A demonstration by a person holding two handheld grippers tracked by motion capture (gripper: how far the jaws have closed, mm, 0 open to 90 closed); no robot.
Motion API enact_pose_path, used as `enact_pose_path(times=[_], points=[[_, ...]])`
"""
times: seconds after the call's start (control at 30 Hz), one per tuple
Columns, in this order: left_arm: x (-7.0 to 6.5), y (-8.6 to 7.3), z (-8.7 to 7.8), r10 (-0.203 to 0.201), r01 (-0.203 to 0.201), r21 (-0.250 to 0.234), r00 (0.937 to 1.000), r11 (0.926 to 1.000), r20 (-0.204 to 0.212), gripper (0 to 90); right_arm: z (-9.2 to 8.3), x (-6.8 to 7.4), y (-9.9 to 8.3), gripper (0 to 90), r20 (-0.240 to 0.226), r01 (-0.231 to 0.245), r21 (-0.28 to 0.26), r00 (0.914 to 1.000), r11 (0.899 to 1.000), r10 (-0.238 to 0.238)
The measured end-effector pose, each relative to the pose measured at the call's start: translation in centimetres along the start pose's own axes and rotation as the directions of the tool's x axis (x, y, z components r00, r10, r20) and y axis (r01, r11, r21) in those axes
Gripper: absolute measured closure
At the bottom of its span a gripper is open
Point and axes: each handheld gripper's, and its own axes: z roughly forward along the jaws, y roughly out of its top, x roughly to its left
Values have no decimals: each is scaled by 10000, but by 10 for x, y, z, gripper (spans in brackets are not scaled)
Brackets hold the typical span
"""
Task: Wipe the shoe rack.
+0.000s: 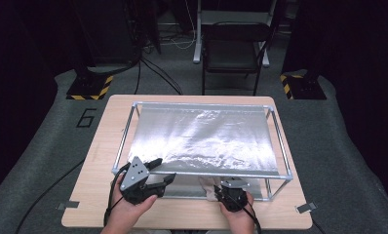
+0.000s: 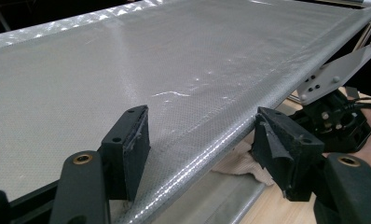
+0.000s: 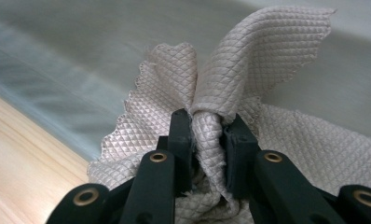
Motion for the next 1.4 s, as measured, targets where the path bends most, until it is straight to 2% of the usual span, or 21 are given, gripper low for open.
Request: enact_pose_path(times=[0.03, 0.13, 0.17, 0.2, 0.23, 0.33, 0.37, 0.47, 0.5, 0.53, 0.6, 0.63, 0.7, 0.87, 0.9, 0.97, 1.03, 1.17, 1.2, 1.33, 1.4], points=[[0, 0, 0, 4, -4, 7, 10000, 10000, 12, 361, 2, 4, 2, 761, 53, 235, -34, 9997, 9997, -235], [0, 0, 0, 5, -5, -5, 10000, 10000, 5, 361, 5, 8, 4, 761, 71, 378, -131, 9993, 9992, -378], [0, 0, 0, -5, 5, -14, 10000, 10000, 12, 361, 8, 11, 5, 761, -264, 256, -17, 9993, 9997, -256], [0, 0, 0, -5, 5, -14, 10000, 10000, 12, 361, 8, 11, 5, 761, -264, 256, -17, 9993, 9997, -256], [0, 0, 0, -11, 11, -7, 10000, 10000, 24, 361, 9, 16, 5, 757, -262, -68, 30, 9996, 10000, 69], [0, 0, -1, -38, 38, -36, 10000, 10000, 40, 361, 8, 16, 6, 743, -422, -143, -74, 9990, 9999, 140], [-1, 0, -1, -61, 61, -48, 10000, 10000, 35, 361, 4, 15, 7, 694, -451, -183, -150, 9988, 9997, 176], [-1, 2, -3, -113, 112, -99, 9999, 9999, -29, 381, 0, 15, 7, 669, -391, -146, -381, 9991, 9992, 131], [-1, 3, -6, -143, 144, -68, 9998, 9999, 104, 398, -5, 12, 7, 626, -270, 12, -490, 9996, 9988, -25], [-1, 4, -7, -187, 188, -107, 9998, 9998, 121, 403, -8, 13, 7, 618, -346, -246, -519, 9991, 9983, 229], [-1, 5, -9, -165, 166, -95, 9998, 9998, 104, 403, -10, 11, 7, 609, -255, -44, -625, 9997, 9980, 28], [-2, 6, -11, -182, 184, -129, 9998, 9997, 126, 403, -13, 9, 8, 593, -129, 258, -767, 9996, 9967, -269], [-4, 8, -15, -94, 97, -200, 9998, 9998, 169, 409, -19, 7, 7, 568, -146, 268, -916, 9995, 9954, -282], [-14, 11, -25, -6, 10, -82, 9983, 10000, 585, 446, -33, 4, 3, 575, -139, 111, -1093, 9998, 9940, -127], [-18, 12, -29, -97, 114, -169, 9955, 9998, 946, 451, -38, 1, 1, 578, 7, 64, -1080, 10000, 9941, -63], [-21, 12, -31, -114, 136, -226, 9953, 9997, 961, 459, -39, -1, 0, 586, 49, 137, -1082, 9999, 9940, -132], [-25, 11, -34, 57, -35, -242, 9957, 9997, 922, 463, -42, -3, -4, 594, 7, -158, -1061, 9999, 9942, 160], [-24, 7, -34, 155, -141, -183, 9964, 9997, 837, 466, -46, -9, -6, 612, 118, 5, -1128, 9999, 9936, 8], [-25, 5, -34, 95, -76, -246, 9971, 9997, 759, 468, -47, -9, -8, 628, 179, -152, -1140, 9997, 9934, 173], [-27, -5, -32, 123, -105, -281, 9977, 9996, 662, 478, -46, -15, -11, 673, 472, 0, -830, 9989, 9965, 40], [-27, -10, -29, 60, -44, -241, 9977, 9997, 670, 479, -42, -15, -12, 688, 459, -215, -749, 9986, 9970, 250]])
